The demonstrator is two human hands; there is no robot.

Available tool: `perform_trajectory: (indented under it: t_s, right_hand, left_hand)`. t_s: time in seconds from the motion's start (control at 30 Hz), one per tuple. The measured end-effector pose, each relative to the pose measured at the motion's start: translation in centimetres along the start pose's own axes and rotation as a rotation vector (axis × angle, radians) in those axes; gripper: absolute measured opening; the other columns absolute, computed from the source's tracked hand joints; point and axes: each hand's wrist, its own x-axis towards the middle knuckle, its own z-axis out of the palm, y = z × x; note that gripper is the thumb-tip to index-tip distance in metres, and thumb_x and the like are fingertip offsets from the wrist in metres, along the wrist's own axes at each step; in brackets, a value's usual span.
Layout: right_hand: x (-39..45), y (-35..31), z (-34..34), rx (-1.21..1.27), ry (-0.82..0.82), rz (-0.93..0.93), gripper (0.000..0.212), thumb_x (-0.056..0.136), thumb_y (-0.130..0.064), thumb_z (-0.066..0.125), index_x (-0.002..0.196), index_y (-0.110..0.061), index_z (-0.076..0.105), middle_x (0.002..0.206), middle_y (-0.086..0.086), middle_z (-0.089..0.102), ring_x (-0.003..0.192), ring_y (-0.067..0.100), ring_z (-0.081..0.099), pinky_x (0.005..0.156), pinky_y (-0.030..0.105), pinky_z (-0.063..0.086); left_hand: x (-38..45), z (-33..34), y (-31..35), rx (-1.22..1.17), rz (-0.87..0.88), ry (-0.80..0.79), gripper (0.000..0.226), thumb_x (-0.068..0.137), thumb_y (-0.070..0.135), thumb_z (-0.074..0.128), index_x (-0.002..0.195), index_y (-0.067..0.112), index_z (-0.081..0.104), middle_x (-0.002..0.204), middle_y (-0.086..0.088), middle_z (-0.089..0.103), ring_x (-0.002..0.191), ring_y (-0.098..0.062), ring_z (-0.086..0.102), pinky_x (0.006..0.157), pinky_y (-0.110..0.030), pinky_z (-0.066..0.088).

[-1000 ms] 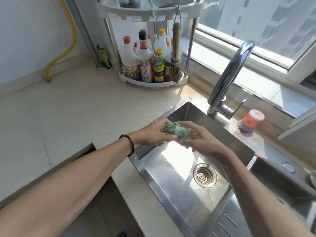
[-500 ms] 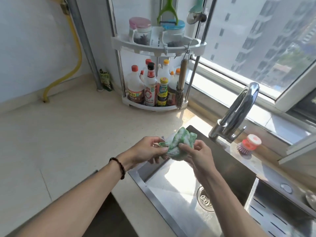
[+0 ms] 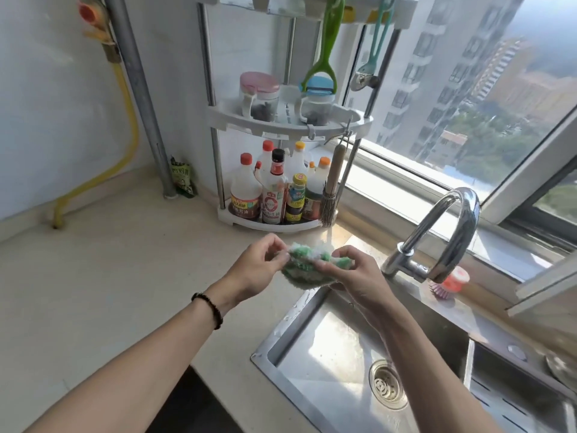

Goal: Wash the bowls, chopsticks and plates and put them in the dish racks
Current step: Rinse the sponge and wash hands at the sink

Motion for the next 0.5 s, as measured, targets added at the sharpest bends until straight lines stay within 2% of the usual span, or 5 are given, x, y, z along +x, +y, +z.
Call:
perform_trajectory:
  t_s: [0.13,0.2,0.3,0.4,0.5]
  right_hand:
    - [0.9,-1.1,0.3,-0.351,0.138,-0.186,0.028,0.075,-0.028,0.085,0.078,-0.009,0.066,0.094,0.01,0.07,0.09,0.021,0.067,0.071,0.033,0.06]
    - [1.5,-1.7,0.4,-0.3,0.071,-0.257,0.017,0.08,-0.017,0.082,0.08,-0.013,0.066,0.094,0.008,0.069,0.085,0.012,0.064,0.063,0.02,0.054]
    - [2.4,-3.3,0.4,-0.264,-0.088,-0.338,0.018,0.081,-0.007,0.079,0.079,-0.022,0.069,0.088,-0.001,0.07,0.076,-0.002,0.063,0.066,0.017,0.051]
    - [4.1,-4.0,-0.3,-0.305,-0.112,-0.343,0.019,0.08,-0.01,0.081,0.075,-0.025,0.071,0.078,-0.011,0.07,0.068,-0.005,0.063,0.061,0.013,0.05]
    - [5.6,-4.0,-1.3,-0.34,-0.163,-0.278,0.008,0.089,-0.02,0.075,0.082,-0.025,0.073,0.081,-0.001,0.076,0.073,0.012,0.071,0.063,0.025,0.057]
  left_hand:
    - [0.9,-1.0,0.9,-0.006,-0.02,0.028,0.014,0.098,0.005,0.056,0.096,0.019,0.054,0.085,-0.002,0.065,0.069,-0.012,0.055,0.051,-0.016,0.041]
    - [1.6,-1.5,1.8,-0.026,-0.061,-0.077,0.025,0.09,-0.004,0.06,0.102,0.017,0.057,0.09,-0.004,0.071,0.075,-0.018,0.063,0.057,-0.021,0.051]
    - [3.1,-1.7,3.0,-0.129,-0.073,-0.196,0.023,0.087,0.003,0.072,0.106,0.013,0.064,0.096,-0.005,0.073,0.086,-0.017,0.068,0.068,-0.027,0.056]
    - [4.5,-1.6,4.0,-0.213,-0.01,0.017,0.015,0.086,0.002,0.073,0.095,0.014,0.07,0.093,-0.007,0.07,0.084,-0.015,0.064,0.063,-0.022,0.053]
    - [5.8,-1.9,4.9,-0.412,0.015,0.282,0.019,0.091,-0.004,0.066,0.091,0.014,0.066,0.089,-0.005,0.063,0.081,-0.015,0.059,0.06,-0.022,0.051]
